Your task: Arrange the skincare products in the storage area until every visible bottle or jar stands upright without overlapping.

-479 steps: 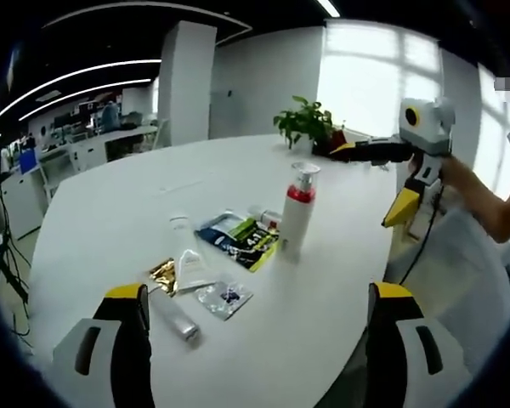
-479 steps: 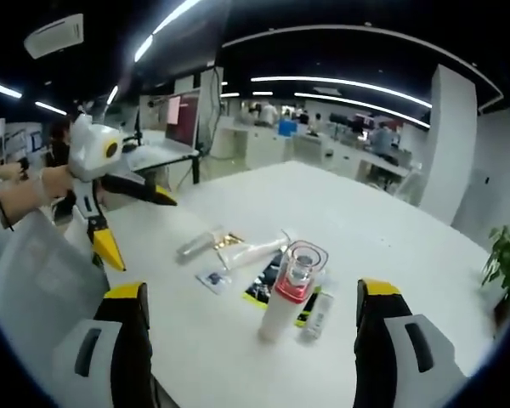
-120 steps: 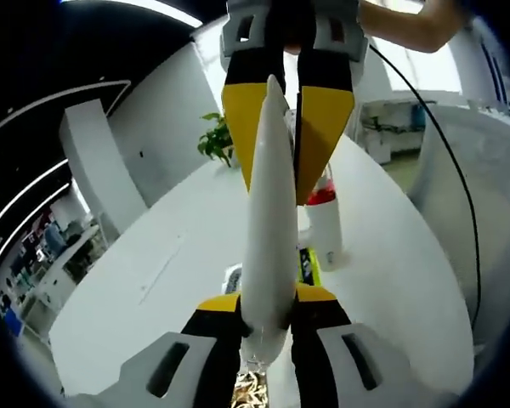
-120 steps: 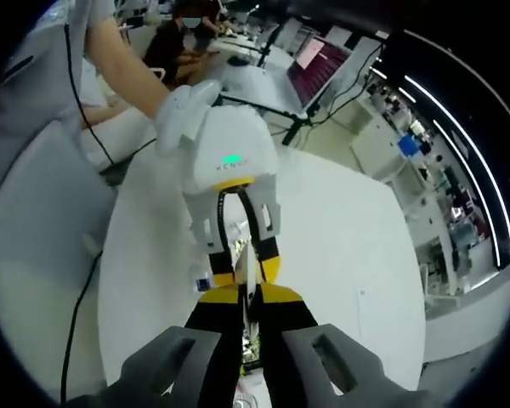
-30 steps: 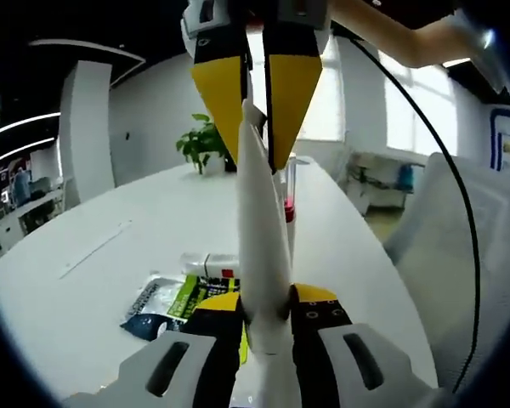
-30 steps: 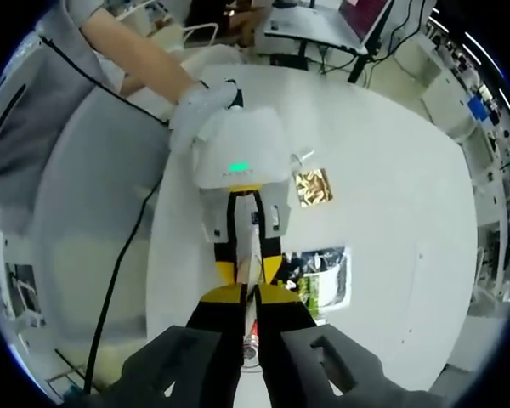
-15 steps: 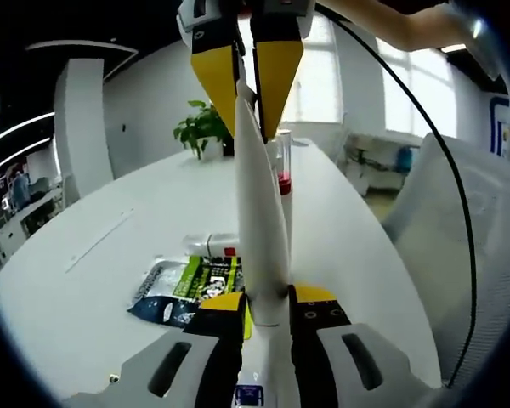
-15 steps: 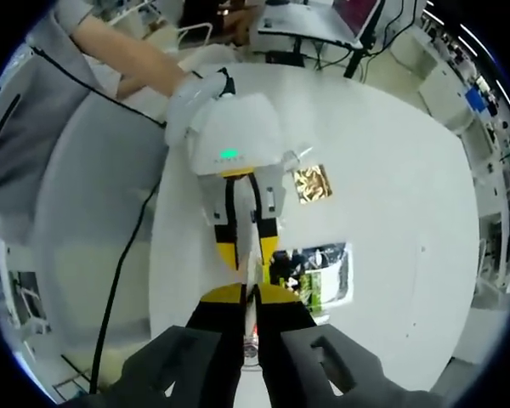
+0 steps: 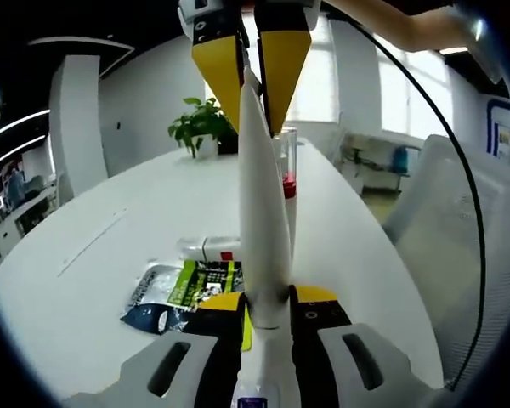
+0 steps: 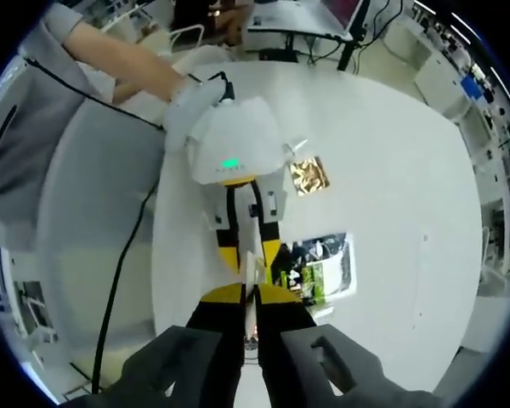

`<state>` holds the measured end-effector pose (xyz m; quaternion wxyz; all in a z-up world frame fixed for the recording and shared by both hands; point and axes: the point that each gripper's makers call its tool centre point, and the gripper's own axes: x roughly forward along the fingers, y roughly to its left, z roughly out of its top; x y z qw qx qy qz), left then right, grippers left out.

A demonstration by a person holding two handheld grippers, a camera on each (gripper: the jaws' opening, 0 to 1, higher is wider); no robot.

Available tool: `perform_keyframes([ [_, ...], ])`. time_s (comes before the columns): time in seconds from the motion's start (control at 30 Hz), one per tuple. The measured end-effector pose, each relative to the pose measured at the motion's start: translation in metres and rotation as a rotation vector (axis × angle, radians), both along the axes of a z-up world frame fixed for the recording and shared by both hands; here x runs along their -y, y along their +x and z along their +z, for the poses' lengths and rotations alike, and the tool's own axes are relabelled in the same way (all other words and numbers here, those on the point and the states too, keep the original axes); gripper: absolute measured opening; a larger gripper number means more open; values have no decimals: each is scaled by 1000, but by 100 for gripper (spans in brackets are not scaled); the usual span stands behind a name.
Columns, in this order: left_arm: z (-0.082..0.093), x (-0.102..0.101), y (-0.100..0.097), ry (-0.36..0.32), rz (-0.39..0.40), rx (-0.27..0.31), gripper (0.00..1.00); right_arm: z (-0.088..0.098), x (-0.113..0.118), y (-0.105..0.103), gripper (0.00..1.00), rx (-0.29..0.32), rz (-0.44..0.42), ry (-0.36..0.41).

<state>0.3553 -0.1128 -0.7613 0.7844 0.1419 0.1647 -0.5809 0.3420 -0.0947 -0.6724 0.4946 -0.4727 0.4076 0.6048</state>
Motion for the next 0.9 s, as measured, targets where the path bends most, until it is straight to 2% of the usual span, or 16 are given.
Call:
perform_keyframes([
  [0.27,-2,1,4,2,-11,-4,22,0,3,0,4,-3,-2,0],
  [0.57,3,5,-5,-1,-7,-2,22,-1,4,3,5,22,26,11],
  [0.7,5,5,-9,4,-7,0,22,-1,5,2,12,17,28,16],
  [0.9,8,1,-12,0,3,-5,23,1,5,4,22,42,34,38],
])
